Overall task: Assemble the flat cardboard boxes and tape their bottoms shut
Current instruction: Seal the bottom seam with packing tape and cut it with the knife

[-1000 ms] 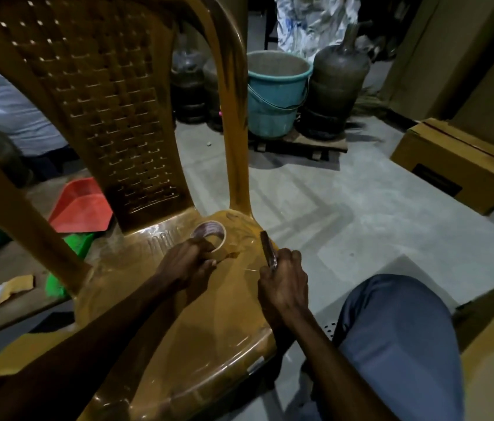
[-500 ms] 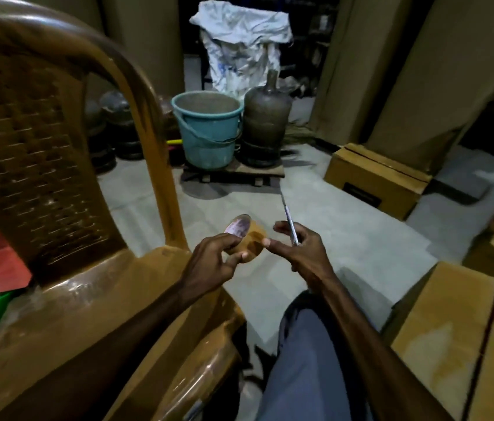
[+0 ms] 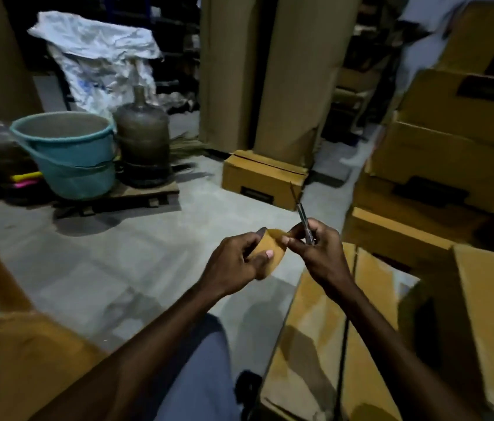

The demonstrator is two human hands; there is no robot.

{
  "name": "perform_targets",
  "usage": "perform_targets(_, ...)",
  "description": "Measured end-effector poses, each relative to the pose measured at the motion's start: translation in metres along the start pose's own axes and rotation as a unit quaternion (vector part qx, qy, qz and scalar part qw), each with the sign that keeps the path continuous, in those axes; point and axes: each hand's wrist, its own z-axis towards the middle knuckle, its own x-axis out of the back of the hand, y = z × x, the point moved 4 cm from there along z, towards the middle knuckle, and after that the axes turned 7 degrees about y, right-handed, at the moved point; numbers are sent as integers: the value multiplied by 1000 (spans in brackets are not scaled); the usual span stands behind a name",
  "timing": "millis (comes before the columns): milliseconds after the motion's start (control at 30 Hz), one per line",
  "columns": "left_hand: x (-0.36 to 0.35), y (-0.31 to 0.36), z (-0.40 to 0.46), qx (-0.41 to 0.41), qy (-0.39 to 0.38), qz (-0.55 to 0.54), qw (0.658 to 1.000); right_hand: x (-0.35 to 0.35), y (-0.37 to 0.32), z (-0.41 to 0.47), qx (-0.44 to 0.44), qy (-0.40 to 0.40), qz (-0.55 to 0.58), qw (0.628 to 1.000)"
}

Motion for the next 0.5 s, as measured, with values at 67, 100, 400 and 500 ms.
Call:
perform_targets(67, -45, 6, 6, 47, -55, -96, 993, 37, 21, 2, -18, 18, -17, 1000)
perform_targets(100, -67, 9, 7, 64, -85, -144, 984, 54, 31, 3, -28, 26, -24, 999)
perform_targets(400, -216, -2, 24, 132, -268, -218, 929, 148, 139, 16, -128, 88, -105, 982)
perform_targets(500, -255, -14, 43, 145, -263, -169, 939, 159, 170, 29, -123, 103, -151, 975)
